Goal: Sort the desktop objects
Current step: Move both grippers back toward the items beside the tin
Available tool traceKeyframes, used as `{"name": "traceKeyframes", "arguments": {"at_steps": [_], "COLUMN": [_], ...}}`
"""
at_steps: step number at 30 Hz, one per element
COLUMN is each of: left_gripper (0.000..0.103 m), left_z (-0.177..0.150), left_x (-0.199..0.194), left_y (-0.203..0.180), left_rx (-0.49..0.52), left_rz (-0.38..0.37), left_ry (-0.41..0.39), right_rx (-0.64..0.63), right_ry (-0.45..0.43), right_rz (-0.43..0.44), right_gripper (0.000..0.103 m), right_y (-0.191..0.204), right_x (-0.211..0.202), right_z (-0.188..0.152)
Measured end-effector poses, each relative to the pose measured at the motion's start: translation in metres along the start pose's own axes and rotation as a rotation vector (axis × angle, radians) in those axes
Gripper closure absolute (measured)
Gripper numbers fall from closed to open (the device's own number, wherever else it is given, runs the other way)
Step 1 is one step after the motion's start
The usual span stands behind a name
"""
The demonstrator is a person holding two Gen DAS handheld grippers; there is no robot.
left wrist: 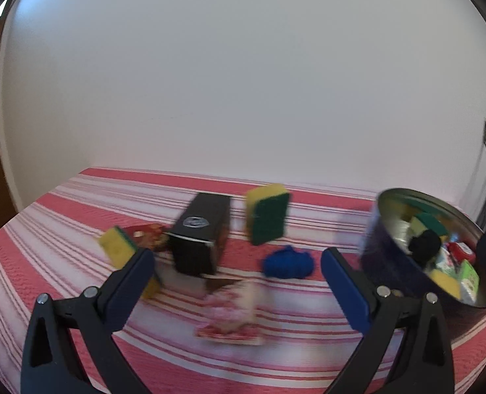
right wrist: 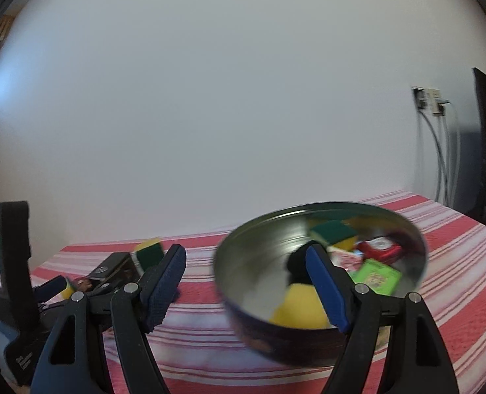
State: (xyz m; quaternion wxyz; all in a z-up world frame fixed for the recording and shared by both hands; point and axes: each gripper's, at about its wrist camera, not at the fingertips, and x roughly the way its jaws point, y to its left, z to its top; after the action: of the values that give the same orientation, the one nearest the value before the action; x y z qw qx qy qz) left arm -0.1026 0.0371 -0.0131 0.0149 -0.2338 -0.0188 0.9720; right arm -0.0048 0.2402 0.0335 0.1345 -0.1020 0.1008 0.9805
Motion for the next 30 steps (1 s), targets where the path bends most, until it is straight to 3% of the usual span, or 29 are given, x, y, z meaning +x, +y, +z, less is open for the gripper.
{"name": "traceKeyframes", "arguments": {"at_steps": [7,11,15,20,24,29,30], "left_gripper": [0.001,0.001,0.001,0.002,0.01,0.022,0.029], "left_z": [0.008,0.012,0.014,0.013,0.0,-0.004,-0.004], "left_x": [0.018,0.038,0.063,0.087,0.097,0.095,0.095], "left_y": [0.054,0.088,0.105,0.119,0.134,0.138,0.139], "left_rx": [-0.085,-0.196,-0.261,-0.303,-0.397,-0.386,-0.383], "left_rz": [0.109,0.178,0.199,0.183,0.12,0.077,0.064], "left_ry": [0.034,0.095,0.174,0.263,0.344,0.331,0.33], "right_rx": [-0.02,-0.033,-0.053,-0.059,-0.071,-0.075,-0.076], "right_ry": [0.043,0.064,0.08,0.114,0.156,0.184,0.187], "right_rz": [0.074,0.103,0.121,0.156,0.174,0.185,0.186], "right_gripper": [0.025,0.025,0.025,0.025,0.025,0.025,0.025], "right_y": [0.033,0.044,0.055,0.058,0.062,0.065,0.066], "right_x": [0.009,0.012,0.014,0.021,0.028,0.033,0.033], "right_z": [-0.008,-0.011,-0.013,-0.015,-0.017,-0.019,-0.02]}}
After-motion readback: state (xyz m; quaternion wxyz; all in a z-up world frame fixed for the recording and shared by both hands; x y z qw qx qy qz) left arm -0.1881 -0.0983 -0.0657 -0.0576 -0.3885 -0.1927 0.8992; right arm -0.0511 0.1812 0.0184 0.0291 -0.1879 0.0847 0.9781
